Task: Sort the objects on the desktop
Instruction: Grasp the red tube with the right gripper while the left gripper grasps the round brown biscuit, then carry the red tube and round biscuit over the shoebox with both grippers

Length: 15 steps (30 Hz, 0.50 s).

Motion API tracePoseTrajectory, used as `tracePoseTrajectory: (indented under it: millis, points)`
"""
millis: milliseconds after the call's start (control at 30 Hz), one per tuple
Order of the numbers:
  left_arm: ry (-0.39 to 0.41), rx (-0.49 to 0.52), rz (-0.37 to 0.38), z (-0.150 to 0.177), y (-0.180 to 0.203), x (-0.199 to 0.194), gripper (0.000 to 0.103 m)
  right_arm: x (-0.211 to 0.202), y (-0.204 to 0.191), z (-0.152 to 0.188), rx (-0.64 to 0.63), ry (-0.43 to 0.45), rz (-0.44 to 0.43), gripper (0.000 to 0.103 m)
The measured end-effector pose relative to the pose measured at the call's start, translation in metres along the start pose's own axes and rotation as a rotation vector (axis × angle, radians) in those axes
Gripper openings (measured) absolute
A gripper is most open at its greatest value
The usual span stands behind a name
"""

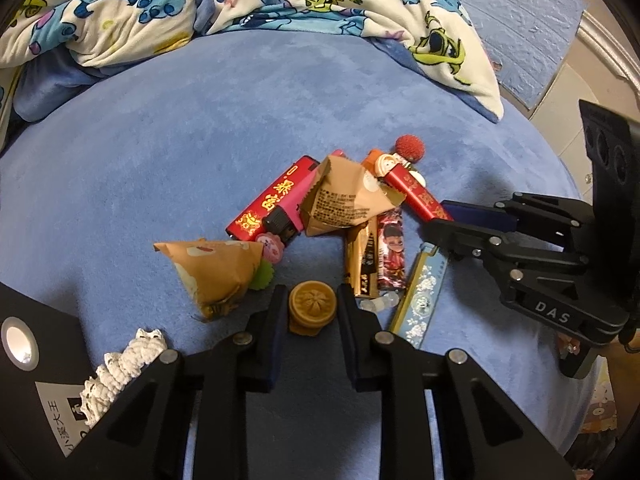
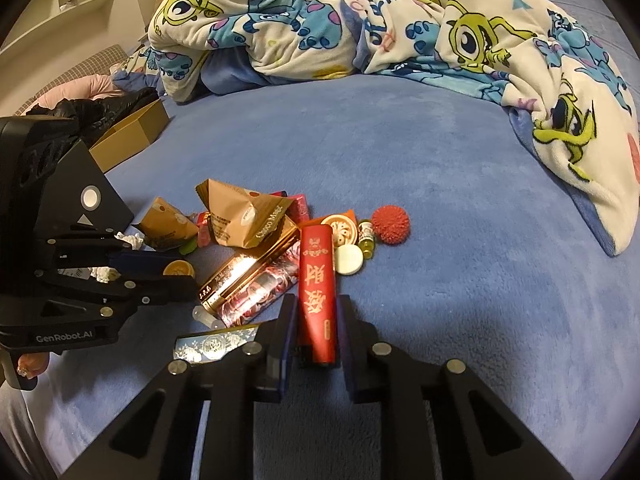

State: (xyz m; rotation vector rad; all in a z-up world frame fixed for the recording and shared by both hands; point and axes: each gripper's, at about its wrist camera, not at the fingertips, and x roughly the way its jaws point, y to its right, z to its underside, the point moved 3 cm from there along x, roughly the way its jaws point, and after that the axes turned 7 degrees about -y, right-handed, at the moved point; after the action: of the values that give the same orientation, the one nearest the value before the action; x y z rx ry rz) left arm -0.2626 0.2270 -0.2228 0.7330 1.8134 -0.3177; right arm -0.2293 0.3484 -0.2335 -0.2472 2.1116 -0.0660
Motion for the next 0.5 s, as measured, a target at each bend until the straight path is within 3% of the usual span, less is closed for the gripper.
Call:
tracePoseTrajectory:
  millis: [500]
  points:
    - [0.017, 0.026, -0.009, 0.006, 0.014, -0.024, 0.024, -0.018, -0.002, 0.008, 0.006, 0.02, 0.003, 0.019]
